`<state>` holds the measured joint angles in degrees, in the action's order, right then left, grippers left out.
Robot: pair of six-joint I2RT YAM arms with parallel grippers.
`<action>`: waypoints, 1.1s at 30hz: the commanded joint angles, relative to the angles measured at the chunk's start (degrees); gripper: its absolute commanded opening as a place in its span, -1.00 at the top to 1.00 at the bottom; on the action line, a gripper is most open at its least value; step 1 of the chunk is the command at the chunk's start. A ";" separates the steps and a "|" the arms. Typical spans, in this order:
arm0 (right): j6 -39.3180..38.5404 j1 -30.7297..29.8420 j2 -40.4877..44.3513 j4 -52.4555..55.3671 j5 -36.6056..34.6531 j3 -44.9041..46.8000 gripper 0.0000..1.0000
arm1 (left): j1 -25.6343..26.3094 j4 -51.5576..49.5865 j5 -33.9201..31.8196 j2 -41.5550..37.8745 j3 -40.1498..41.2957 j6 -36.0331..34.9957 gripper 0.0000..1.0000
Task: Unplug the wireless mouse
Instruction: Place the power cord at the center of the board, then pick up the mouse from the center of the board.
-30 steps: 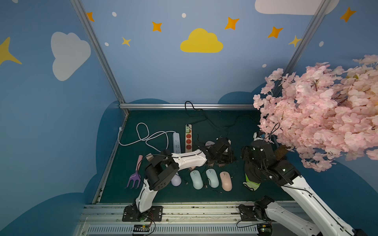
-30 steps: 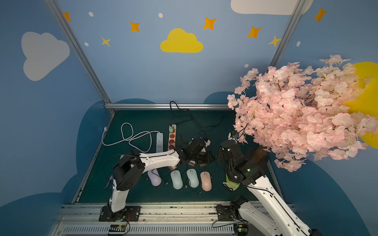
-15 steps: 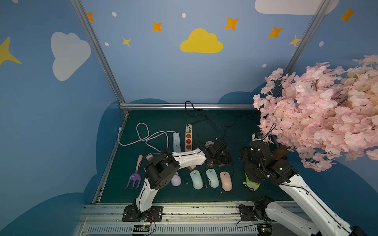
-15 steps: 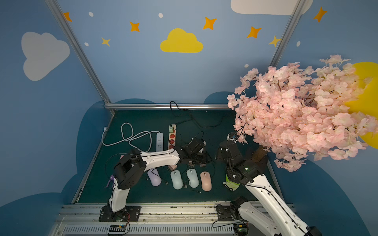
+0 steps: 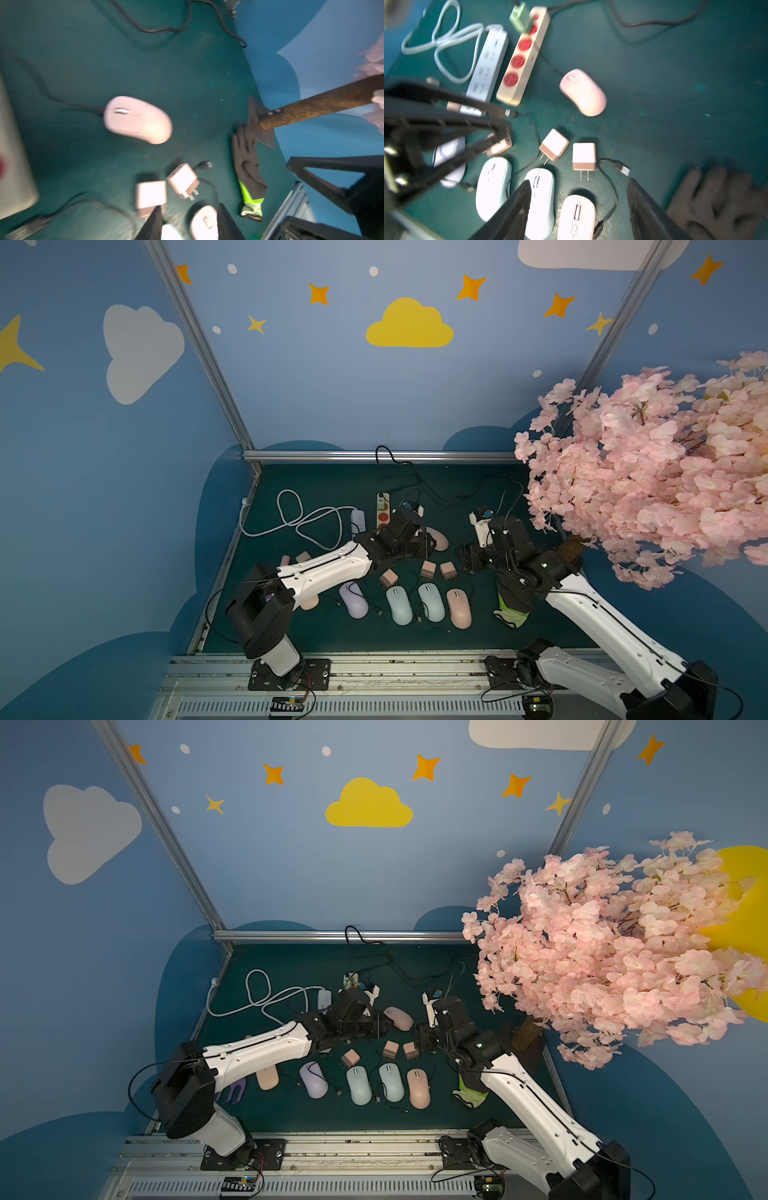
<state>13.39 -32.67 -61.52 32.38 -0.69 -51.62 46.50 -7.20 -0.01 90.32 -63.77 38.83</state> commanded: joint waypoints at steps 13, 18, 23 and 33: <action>-24.53 1.02 -35.85 13.99 7.77 -28.07 -0.79 | -18.35 5.75 14.88 -17.02 15.94 1.14 -0.35; -29.92 2.89 -43.37 15.20 8.75 -32.68 -0.80 | -22.95 6.58 19.95 -19.30 18.32 3.04 -0.34; -34.76 4.44 -48.47 15.66 6.86 -35.49 -0.79 | -24.97 5.75 20.22 -20.88 19.58 2.74 -0.31; -36.94 5.77 -56.87 14.60 7.44 -41.37 -0.74 | -27.43 9.89 21.09 -15.73 19.75 4.61 -0.30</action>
<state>-22.11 -26.96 -116.84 46.22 6.04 -90.91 19.27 1.10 20.36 73.10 -43.92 43.00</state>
